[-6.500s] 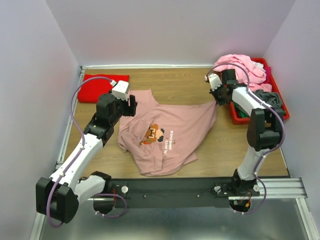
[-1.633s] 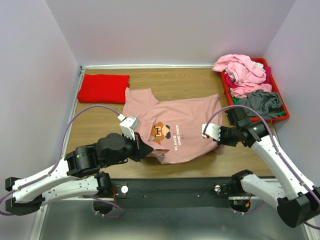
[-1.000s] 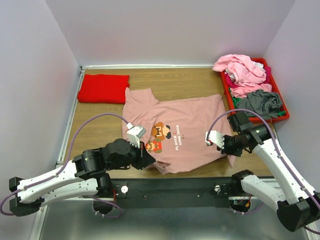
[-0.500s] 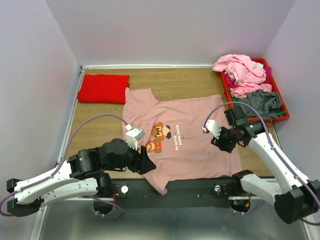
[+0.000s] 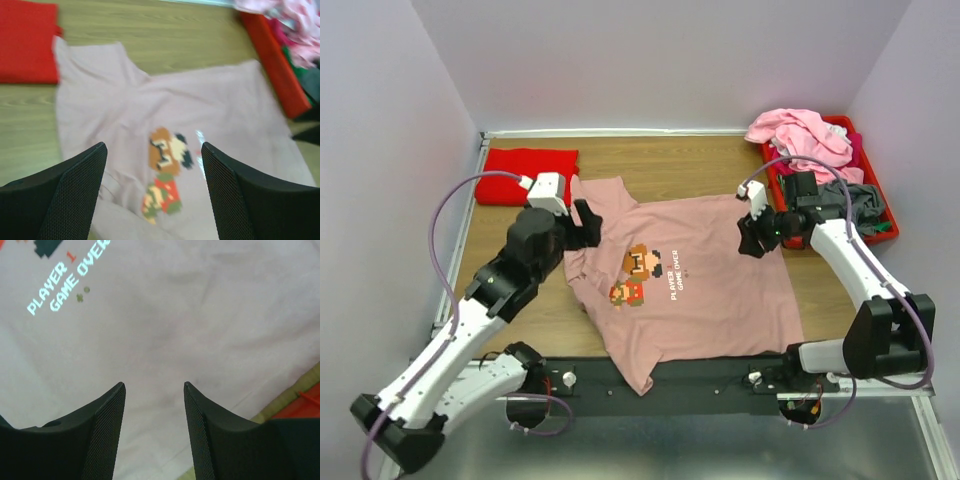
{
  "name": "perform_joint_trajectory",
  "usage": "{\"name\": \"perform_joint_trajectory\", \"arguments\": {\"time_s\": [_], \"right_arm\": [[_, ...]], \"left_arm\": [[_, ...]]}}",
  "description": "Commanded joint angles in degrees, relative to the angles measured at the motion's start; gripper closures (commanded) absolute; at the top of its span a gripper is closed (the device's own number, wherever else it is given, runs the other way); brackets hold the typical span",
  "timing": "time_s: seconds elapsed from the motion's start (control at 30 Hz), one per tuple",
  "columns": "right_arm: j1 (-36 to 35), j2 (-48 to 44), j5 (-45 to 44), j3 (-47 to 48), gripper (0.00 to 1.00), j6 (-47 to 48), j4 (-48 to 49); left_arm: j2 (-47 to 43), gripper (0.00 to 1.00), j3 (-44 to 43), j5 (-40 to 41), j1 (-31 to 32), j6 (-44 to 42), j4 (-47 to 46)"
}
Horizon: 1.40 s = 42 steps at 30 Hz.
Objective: Fold and stack the t-shirts
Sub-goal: Flatten the tshirt out
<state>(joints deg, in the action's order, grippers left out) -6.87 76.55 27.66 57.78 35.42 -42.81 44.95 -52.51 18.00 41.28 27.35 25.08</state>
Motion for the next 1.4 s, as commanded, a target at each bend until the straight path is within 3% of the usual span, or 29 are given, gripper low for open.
{"name": "perform_joint_trajectory", "arguments": {"time_s": [0.0,0.13,0.43,0.73,1.37], "right_arm": [[3.61,2.02,12.3,2.17,0.42,-2.37,4.13],[6.61,0.71,16.9,-2.31,0.42,-2.03,6.42],[7.84,-1.23,18.84,-4.52,0.41,-1.14,7.04],[7.93,-2.2,19.1,-4.6,0.41,-1.84,7.04],[7.93,-2.46,18.39,-4.61,0.41,-2.11,7.04]], "left_arm": [[5.12,0.19,3.54,-22.92,-20.37,-9.43,-16.52],[17.67,0.34,6.27,-37.13,-34.92,-6.71,-26.02],[37.02,0.46,-0.48,-35.41,-42.32,-9.59,-29.65],[53.91,0.5,-10.24,-33.55,-43.12,-16.54,-22.1],[63.15,0.5,-13.93,-27.76,-38.55,-19.97,-16.21]]}}
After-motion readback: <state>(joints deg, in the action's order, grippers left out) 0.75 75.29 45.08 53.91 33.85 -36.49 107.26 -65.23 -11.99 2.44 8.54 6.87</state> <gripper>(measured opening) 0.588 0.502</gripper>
